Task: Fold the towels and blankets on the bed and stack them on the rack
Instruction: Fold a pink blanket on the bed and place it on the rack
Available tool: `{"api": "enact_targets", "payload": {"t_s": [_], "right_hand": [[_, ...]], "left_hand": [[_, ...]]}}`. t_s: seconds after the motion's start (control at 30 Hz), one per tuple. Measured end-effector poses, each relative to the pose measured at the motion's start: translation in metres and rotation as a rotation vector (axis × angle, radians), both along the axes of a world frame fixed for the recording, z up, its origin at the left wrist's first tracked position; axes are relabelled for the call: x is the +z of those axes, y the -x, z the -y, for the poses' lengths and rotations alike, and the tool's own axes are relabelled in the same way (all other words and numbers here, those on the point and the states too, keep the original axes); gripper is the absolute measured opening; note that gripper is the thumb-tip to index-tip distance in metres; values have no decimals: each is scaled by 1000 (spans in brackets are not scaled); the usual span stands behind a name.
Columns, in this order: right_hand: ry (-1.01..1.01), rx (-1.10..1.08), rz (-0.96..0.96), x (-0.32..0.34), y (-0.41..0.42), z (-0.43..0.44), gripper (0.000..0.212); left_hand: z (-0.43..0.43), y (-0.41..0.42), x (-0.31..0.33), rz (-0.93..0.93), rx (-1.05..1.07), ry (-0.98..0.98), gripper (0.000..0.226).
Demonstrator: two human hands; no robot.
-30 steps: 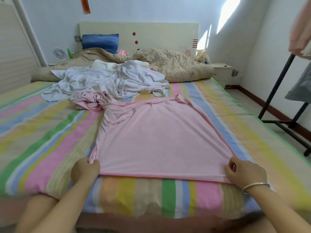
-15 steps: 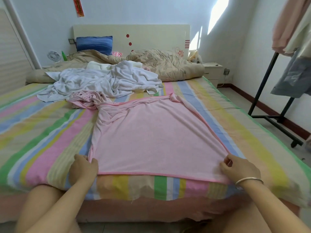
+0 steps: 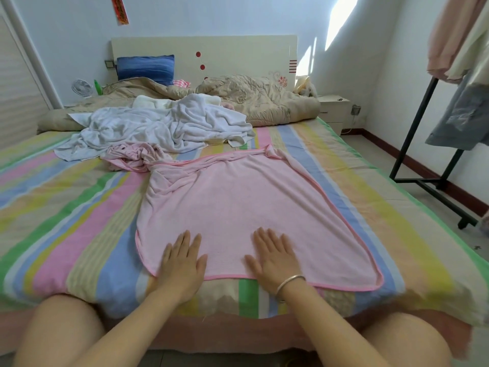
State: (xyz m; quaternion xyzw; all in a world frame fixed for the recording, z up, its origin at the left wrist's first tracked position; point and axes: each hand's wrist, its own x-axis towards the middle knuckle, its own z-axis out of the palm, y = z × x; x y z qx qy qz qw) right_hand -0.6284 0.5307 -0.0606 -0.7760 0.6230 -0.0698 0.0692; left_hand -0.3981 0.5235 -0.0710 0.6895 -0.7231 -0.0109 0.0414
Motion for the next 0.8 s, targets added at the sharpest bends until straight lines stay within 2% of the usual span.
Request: {"api": "enact_targets", "payload": {"t_s": [0.07, 0.17, 0.27, 0.37, 0.47, 0.57, 0.7, 0.8], "right_hand": [[2, -20, -59, -2, 30, 6, 103], [-52, -169, -109, -3, 85, 8, 73], [-81, -372, -96, -1, 126, 7, 70], [-26, -502, -17, 7, 123, 18, 68], [49, -353, -39, 16, 93, 34, 70], [-29, -180, -2, 12, 66, 54, 62], [-33, -262, 27, 15, 57, 99, 58], [-30, -228, 20, 20, 49, 145, 58]], "left_hand": [[-2, -1, -4, 16, 6, -24, 88], [0, 1, 0, 52, 24, -68, 64], [1, 6, 4, 18, 34, -111, 61], [3, 14, 12, -70, 77, -92, 61], [14, 26, 26, -183, 72, 60, 57], [47, 31, 38, -239, 17, 142, 53], [108, 30, 46, -285, 13, 109, 47], [161, 23, 50, -299, 29, 64, 45]]}}
